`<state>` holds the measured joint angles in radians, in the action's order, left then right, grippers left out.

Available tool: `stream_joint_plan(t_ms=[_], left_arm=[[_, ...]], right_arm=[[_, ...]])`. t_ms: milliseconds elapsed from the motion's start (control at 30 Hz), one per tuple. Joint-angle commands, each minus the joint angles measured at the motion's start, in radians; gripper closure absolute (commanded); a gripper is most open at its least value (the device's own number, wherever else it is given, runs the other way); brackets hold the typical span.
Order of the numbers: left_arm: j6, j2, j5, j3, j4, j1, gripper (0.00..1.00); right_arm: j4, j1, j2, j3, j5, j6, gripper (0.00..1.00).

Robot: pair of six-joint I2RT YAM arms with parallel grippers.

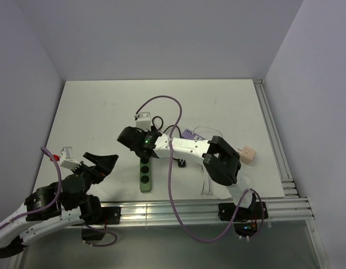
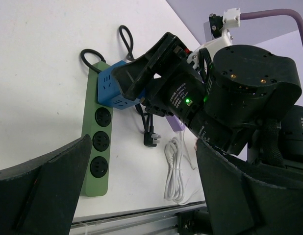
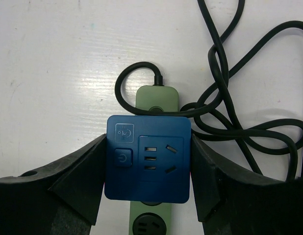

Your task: Insert the plug

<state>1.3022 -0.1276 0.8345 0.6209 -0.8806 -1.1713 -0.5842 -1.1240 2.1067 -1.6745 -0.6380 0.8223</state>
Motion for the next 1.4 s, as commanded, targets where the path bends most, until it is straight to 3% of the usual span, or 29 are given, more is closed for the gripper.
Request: stream_joint_plan(t_ms=[0, 267, 467, 600, 733, 1067, 1367], left_arm=[[-0.006, 0.005, -0.002, 0.004, 0.012, 0.002, 0.07], [-0.015, -0.017, -0.002, 0.016, 0.011, 0.002, 0.07], [-0.004, -0.007, 0.002, 0.007, 0.017, 0.002, 0.07], [0.003, -0.012, 0.0, 0.003, 0.012, 0.002, 0.07], [0.003, -0.026, 0.0, 0.01, 0.008, 0.002, 0.07], [0.019, -0.055, -0.001, 0.017, -0.006, 0.002, 0.08], [0.055, -0.061, -0.032, 0.007, -0.026, 0.002, 0.08]], right_arm=[[-0.188, -0.016, 0.191, 0.162, 0.211, 0.011, 1.0], [-0.052, -0.025, 0.199, 0.225, 0.33, 0.072, 1.0], [-0.152, -0.051, 0.282, 0.127, 0.238, 0.077, 1.0], [-0.135, -0.049, 0.294, 0.211, 0.202, 0.093, 1.0], [0.038, -0.046, 0.243, 0.363, 0.262, 0.107, 1.0], [0.075, -0.131, 0.158, 0.521, 0.152, 0.27, 1.0], [0.032, -0.201, 0.237, 0.47, 0.138, 0.322, 1.0]])
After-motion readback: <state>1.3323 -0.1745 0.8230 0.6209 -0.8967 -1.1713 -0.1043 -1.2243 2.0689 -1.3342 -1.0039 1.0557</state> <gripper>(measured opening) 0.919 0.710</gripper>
